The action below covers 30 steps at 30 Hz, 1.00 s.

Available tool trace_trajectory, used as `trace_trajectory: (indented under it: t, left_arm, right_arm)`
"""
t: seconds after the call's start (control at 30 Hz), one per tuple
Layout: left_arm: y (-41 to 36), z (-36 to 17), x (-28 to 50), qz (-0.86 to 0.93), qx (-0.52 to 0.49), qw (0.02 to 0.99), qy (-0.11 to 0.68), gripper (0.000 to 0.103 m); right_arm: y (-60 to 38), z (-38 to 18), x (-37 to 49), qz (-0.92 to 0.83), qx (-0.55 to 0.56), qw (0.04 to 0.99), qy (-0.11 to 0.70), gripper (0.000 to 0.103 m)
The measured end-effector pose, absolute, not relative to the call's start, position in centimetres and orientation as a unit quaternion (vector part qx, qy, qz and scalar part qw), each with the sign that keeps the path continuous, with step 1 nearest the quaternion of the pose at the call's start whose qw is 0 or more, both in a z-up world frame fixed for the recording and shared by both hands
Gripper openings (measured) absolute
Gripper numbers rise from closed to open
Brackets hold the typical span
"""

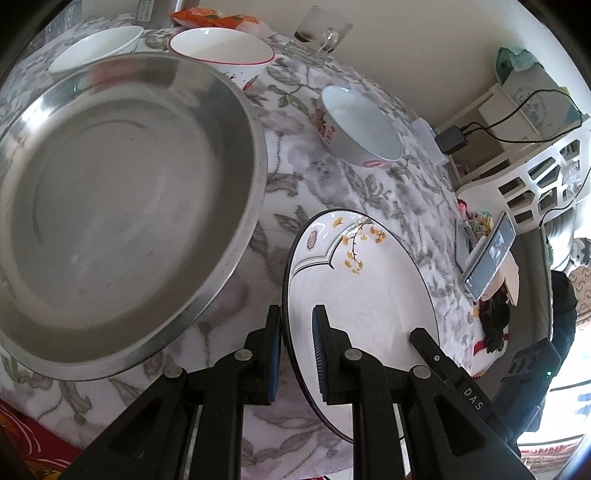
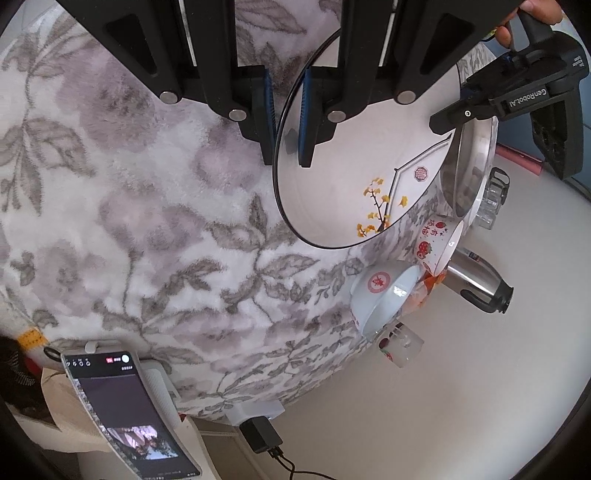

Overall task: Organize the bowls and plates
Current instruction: 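Lift the yellow-blossom plate on edge with the left tool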

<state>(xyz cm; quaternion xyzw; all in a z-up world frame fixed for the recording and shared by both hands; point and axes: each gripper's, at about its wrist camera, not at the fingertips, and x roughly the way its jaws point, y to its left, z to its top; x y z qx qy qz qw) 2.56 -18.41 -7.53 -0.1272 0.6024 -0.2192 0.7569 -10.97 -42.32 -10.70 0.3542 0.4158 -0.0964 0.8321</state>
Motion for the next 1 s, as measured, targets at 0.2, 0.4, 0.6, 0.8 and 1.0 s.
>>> trace_trajectory:
  t: [0.2, 0.4, 0.6, 0.8, 1.0]
  left_arm:
    - [-18.6, -6.9, 2.5, -0.235, -0.127, 0.760, 0.593, 0.017]
    - [-18.5, -5.6, 2.2, -0.251, -0.126, 0.769, 0.575, 0.017]
    - [-17.8, -4.1, 2.3, -0.263, -0.135, 0.775, 0.558, 0.017]
    - [-16.8, -2.8, 2.7, -0.266, -0.141, 0.781, 0.547, 0.017]
    - [-15.0, -1.3, 3.5, -0.265, -0.156, 0.789, 0.532, 0.017]
  right_arm:
    - [-42.4, -9.7, -11.3, -0.103, 0.346, 0.837, 0.410, 0.012]
    - [-42.3, -8.2, -11.4, -0.107, 0.336, 0.845, 0.401, 0.013]
    - [-41.8, -6.5, -11.4, -0.107, 0.324, 0.854, 0.392, 0.013]
    - [-40.7, -4.7, -10.7, -0.102, 0.307, 0.864, 0.385, 0.013]
    - [-39.0, -3.1, -9.8, -0.092, 0.292, 0.873, 0.381, 0.014]
